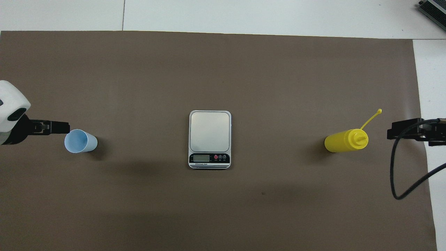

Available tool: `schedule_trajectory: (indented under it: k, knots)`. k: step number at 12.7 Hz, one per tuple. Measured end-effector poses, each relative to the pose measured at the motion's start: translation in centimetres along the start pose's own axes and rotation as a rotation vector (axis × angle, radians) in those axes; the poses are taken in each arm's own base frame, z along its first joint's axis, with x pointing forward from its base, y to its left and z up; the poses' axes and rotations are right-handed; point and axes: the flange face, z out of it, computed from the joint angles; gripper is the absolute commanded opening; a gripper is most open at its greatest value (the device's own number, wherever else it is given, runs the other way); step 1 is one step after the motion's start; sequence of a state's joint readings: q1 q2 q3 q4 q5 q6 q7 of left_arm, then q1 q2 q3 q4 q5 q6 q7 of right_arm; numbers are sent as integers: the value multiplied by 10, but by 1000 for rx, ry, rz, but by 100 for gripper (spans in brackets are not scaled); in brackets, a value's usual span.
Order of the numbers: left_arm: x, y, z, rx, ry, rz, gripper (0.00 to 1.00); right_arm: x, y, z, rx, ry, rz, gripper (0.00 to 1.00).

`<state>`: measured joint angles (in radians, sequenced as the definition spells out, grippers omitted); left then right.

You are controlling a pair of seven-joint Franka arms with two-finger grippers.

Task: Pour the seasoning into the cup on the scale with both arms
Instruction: 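Lower the left gripper around the light blue cup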

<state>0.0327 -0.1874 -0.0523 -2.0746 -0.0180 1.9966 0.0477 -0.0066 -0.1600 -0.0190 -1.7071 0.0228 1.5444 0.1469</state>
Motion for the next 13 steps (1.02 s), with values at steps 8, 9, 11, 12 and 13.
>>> schedule_trajectory:
  k: [8,9,11,12,13]
  knots:
    - [-6,15,102,-6,-14,34,100,1,0,-1,1,8,1,100]
    - [-6,17,109,-7,-20,38,100,1,0,-1,1,8,1,100]
    - [-5,21,119,-9,-29,45,100,1,0,0,0,7,1,100]
    - [-4,21,121,-9,-30,45,100,1,0,0,0,7,1,100]
    - [-4,21,121,-9,-29,46,100,1,0,0,0,7,1,100]
